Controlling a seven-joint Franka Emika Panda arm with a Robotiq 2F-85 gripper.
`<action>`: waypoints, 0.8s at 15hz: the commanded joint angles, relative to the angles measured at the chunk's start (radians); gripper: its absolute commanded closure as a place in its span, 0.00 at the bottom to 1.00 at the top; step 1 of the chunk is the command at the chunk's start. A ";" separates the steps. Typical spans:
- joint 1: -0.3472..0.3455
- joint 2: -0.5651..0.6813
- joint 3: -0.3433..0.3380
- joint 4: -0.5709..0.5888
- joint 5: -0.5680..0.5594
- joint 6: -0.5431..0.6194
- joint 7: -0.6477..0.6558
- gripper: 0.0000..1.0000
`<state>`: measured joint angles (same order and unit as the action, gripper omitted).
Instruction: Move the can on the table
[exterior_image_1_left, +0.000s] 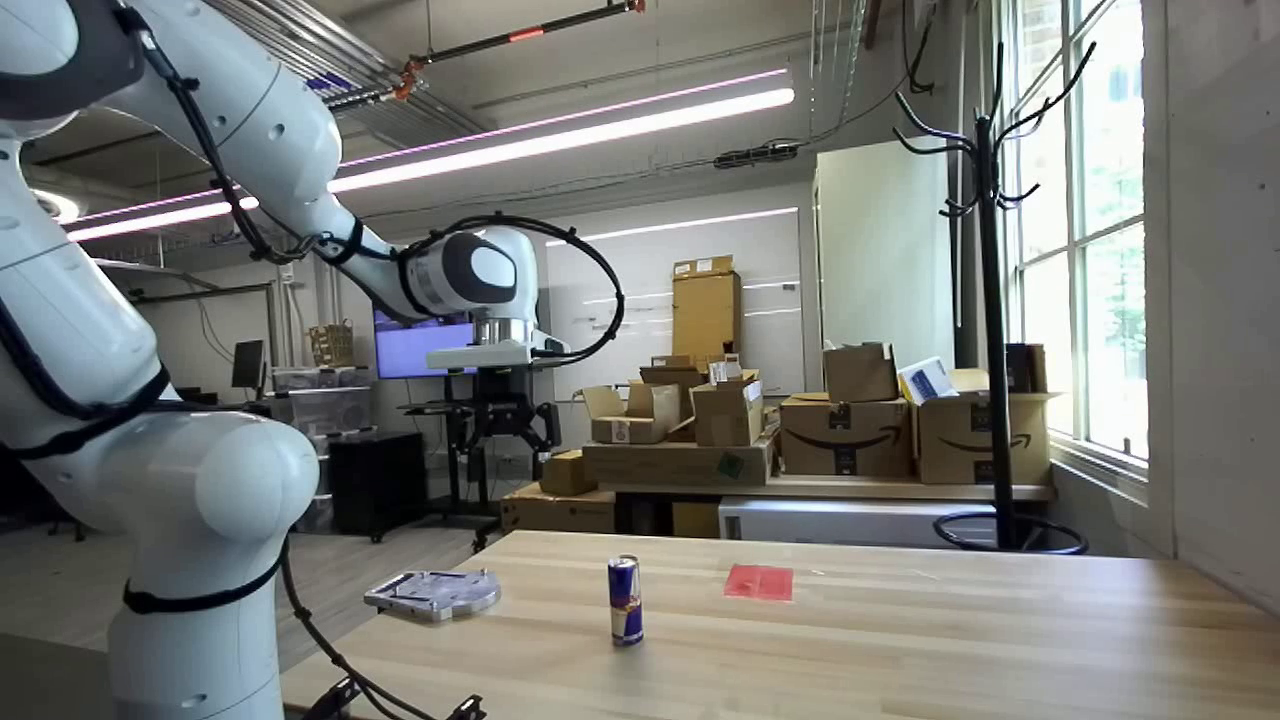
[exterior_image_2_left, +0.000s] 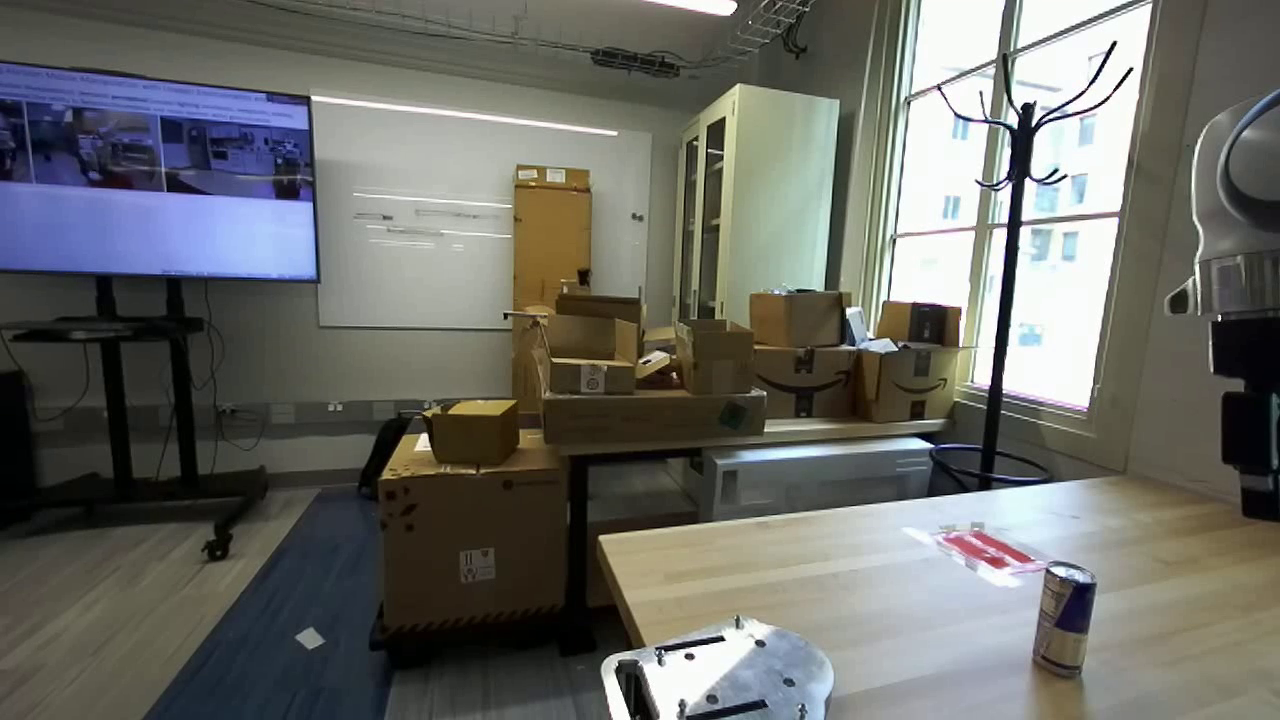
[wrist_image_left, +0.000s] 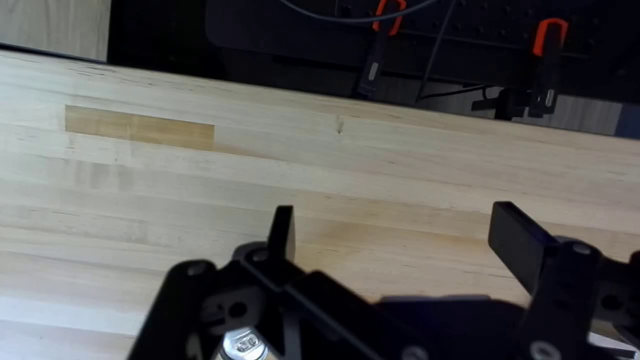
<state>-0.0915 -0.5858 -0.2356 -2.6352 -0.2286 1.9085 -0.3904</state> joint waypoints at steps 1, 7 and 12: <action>-0.008 0.014 0.005 0.007 0.000 0.015 0.000 0.00; 0.002 0.113 -0.007 0.057 0.011 0.146 -0.017 0.00; 0.004 0.336 -0.031 0.161 0.062 0.261 -0.034 0.00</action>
<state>-0.0908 -0.4165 -0.2477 -2.5743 -0.2138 2.1245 -0.3901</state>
